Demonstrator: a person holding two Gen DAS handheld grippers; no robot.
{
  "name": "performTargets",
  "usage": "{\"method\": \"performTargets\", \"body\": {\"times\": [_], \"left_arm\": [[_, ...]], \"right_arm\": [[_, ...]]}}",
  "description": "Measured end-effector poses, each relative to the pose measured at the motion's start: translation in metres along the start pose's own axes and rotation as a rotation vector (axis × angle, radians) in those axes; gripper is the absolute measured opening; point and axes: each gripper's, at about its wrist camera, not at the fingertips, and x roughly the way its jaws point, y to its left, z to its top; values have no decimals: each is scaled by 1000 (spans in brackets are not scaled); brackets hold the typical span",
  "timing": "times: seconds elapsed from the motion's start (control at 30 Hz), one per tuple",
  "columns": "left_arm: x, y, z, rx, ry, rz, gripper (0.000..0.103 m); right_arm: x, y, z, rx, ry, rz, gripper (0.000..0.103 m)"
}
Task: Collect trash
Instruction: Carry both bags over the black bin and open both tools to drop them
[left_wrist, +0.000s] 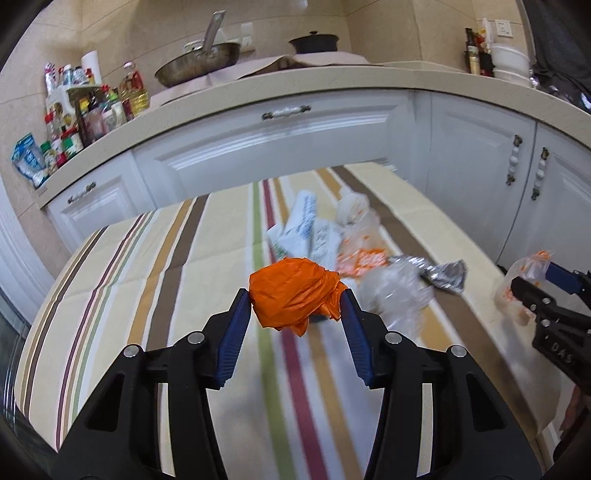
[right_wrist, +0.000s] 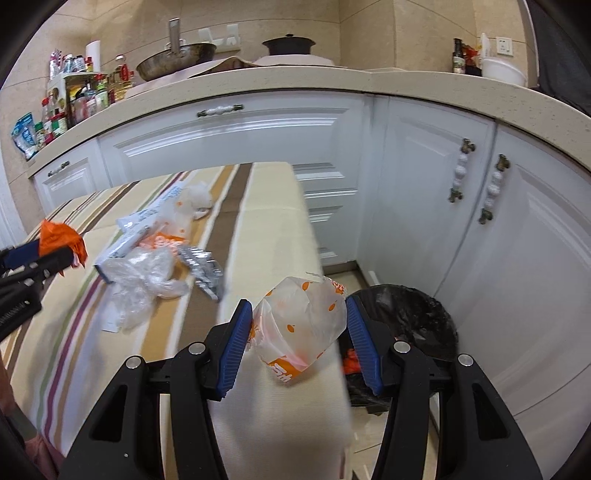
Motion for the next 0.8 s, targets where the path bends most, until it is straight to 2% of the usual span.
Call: {"method": "performTargets", "body": {"times": [0.17, 0.47, 0.6, 0.8], "left_arm": [[2, -40, 18, 38, -28, -61, 48], [20, -129, 47, 121, -50, -164, 48], [31, -168, 57, 159, -57, -183, 48], [50, -211, 68, 188, -23, -214, 48]], "right_arm": [[-5, -26, 3, -4, -27, -96, 53], [-1, -86, 10, 40, -41, -210, 53], [4, -104, 11, 53, -38, -238, 53], [13, -127, 11, 79, -31, -251, 53]]}}
